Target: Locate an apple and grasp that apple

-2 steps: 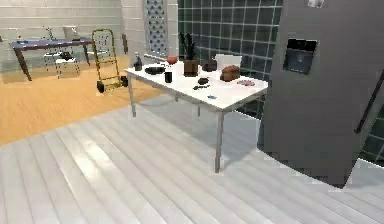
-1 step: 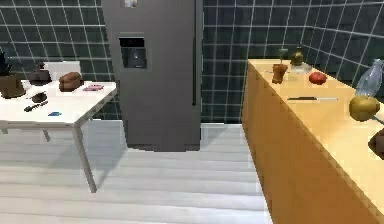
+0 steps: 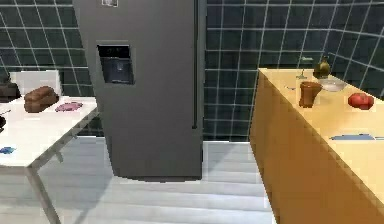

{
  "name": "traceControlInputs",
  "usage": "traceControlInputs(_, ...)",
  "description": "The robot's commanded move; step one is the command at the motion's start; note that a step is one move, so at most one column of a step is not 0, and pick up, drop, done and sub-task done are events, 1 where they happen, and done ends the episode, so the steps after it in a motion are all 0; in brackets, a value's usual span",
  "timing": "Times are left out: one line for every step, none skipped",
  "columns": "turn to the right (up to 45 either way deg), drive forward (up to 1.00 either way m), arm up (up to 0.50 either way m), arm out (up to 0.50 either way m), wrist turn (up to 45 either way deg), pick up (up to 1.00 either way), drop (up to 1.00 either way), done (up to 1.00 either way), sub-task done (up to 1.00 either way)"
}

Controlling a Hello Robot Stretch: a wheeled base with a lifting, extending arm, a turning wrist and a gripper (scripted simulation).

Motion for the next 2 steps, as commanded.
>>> traceControlInputs(-27.0, 0.0, 0.0, 0.0, 0.0, 0.0, 0.0, 0.0, 0.0)
traceControlInputs(42.0, 0.0, 0.0, 0.0, 0.0, 0.0, 0.0, 0.0, 0.0)
